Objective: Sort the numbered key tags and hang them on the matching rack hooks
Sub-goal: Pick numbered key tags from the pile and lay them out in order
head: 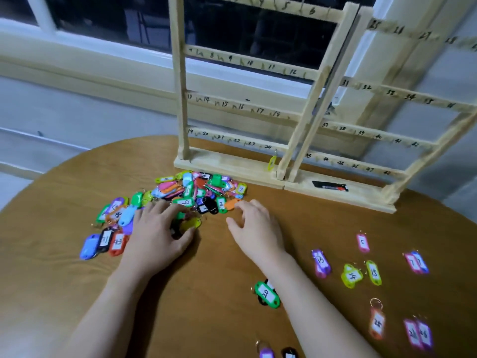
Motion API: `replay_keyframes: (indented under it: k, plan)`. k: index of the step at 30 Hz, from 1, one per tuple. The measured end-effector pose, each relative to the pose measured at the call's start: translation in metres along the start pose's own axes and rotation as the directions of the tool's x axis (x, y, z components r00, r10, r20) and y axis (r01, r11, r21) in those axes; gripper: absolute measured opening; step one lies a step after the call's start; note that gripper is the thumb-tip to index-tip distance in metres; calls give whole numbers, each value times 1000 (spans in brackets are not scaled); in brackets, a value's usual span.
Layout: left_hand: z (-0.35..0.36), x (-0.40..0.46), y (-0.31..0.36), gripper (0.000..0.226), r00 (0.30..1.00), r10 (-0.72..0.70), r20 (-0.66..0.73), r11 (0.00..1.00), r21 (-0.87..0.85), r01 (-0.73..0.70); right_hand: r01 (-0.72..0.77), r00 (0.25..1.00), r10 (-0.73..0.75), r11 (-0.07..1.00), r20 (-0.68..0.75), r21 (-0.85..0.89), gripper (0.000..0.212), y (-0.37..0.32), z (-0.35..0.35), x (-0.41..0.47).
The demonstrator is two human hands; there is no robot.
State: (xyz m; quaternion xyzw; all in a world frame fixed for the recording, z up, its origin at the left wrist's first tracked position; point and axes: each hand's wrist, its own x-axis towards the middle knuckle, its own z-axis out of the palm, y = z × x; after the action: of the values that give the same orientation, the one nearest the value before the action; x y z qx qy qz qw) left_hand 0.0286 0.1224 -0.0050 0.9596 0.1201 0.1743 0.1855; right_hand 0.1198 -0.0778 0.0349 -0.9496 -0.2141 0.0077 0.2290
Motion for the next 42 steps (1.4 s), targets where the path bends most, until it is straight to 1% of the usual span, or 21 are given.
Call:
replay_keyframes:
  k: [4, 7, 9, 12, 15, 17, 21, 24, 27, 28, 29, 30, 32, 34, 37, 40, 42]
  plan:
    - [4, 3, -2, 26, 999, 51, -7, 998, -28, -51, 19, 998, -13, 995, 68, -97, 46, 0, 9, 22]
    - [7, 4, -1, 15, 996, 79, -30, 996, -33, -80, 52, 997, -43, 985, 59, -163, 46, 1, 11, 33]
    - [8, 4, -1, 11, 995, 87, -49, 996, -19, -88, 78, 996, -69, 980, 56, -184, 41, -1, 11, 38]
    - [9, 5, 0, 12, 994, 82, -77, 996, -16, -84, 119, 992, -110, 972, 56, -200, 32, -2, 11, 40]
    - [8, 4, 1, 22, 992, 84, -92, 996, -37, -87, 143, 990, -140, 970, 32, -199, 28, 1, 11, 39]
    - [7, 4, 1, 30, 993, 80, -88, 996, -31, -83, 159, 987, -158, 964, 25, -214, 28, 5, 12, 38]
    - [8, 5, 0, 42, 995, 25, -92, 999, -28, -28, 190, 982, -189, 951, 28, -243, 38, 11, 13, 39]
    - [8, 4, 1, 35, 995, 41, -91, 999, -3, -41, 200, 979, -202, 949, 16, -242, 38, 13, 15, 39]
    - [9, 6, 1, 26, 994, 51, -94, 999, 13, -50, 212, 973, -229, 943, -37, -256, 31, 18, 20, 36]
    - [10, 6, 1, 23, 994, 55, -99, 998, 9, -54, 204, 972, -224, 953, -66, -225, 29, 19, 22, 35]
    - [10, 6, 1, 20, 993, 60, -103, 998, 7, -59, 174, 978, -188, 974, -92, -146, 28, 18, 24, 33]
    - [10, 7, 2, 19, 992, 65, -109, 998, 6, -65, 120, 987, -122, 992, -101, -26, 27, 16, 24, 32]
    - [10, 7, 2, 17, 990, 70, -120, 998, -2, -70, -6, 998, 18, 974, -52, 228, 26, 12, 23, 30]
    - [10, 7, 2, 14, 988, 72, -134, 997, -8, -74, -83, 996, 85, 924, 12, 374, 34, 10, 18, 29]
    - [9, 7, 4, 8, 978, 85, -193, 995, -28, -92, -145, 989, 108, 862, 103, 486, 43, 9, 8, 27]
    - [4, 6, 11, 7, 961, 88, -262, 990, -85, -114, -149, 986, 96, 874, 135, 463, 46, 11, 6, 27]
    - [1, 6, 13, 9, 952, 105, -287, 984, -109, -142, -158, 984, 97, 860, 149, 485, 43, 15, 6, 29]
